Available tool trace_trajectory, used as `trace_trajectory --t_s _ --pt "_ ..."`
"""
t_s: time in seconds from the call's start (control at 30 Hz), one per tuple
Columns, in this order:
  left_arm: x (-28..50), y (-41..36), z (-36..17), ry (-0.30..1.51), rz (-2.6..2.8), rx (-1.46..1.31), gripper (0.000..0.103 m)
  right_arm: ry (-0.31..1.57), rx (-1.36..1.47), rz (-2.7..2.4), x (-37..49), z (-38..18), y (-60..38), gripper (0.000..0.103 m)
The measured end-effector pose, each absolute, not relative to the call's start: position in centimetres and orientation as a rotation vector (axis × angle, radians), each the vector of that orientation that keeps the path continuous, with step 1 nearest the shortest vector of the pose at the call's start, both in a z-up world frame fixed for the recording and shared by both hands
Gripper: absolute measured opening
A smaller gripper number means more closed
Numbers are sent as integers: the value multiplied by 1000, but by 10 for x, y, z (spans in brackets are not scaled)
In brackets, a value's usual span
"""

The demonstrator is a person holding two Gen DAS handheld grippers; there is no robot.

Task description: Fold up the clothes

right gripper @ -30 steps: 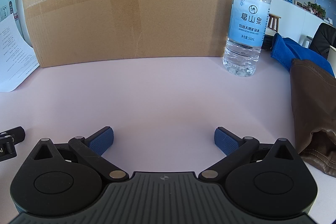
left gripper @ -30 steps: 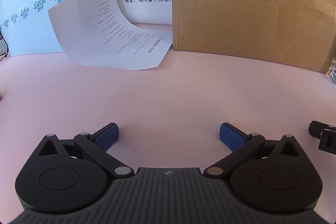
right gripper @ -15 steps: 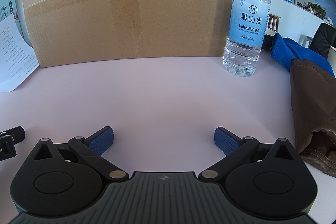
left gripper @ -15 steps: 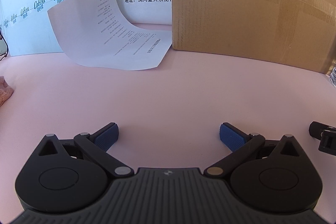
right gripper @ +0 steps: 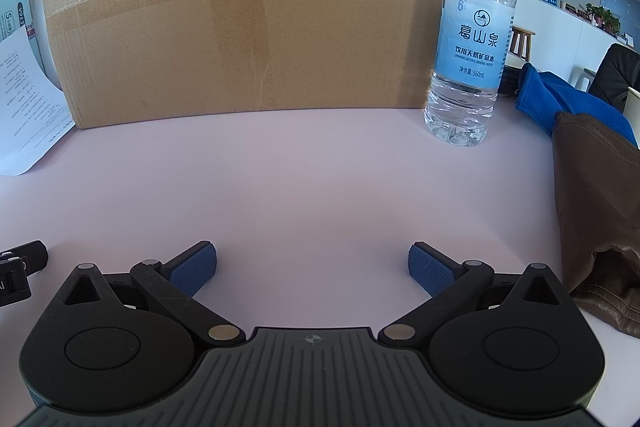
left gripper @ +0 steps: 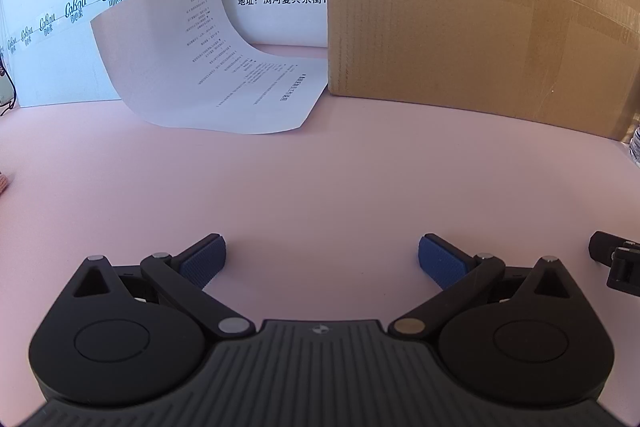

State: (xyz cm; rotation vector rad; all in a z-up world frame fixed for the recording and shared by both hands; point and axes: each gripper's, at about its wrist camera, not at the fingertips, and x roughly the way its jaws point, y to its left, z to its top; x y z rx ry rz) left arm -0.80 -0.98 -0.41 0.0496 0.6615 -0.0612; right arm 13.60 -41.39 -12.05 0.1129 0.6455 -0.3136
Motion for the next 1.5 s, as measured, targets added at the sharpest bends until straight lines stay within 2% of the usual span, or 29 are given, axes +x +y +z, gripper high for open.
trace_trajectory --t_s 1.5 --pt "-8 -10 -5 661 -59 44 103 645 114 -310 136 -120 -417 103"
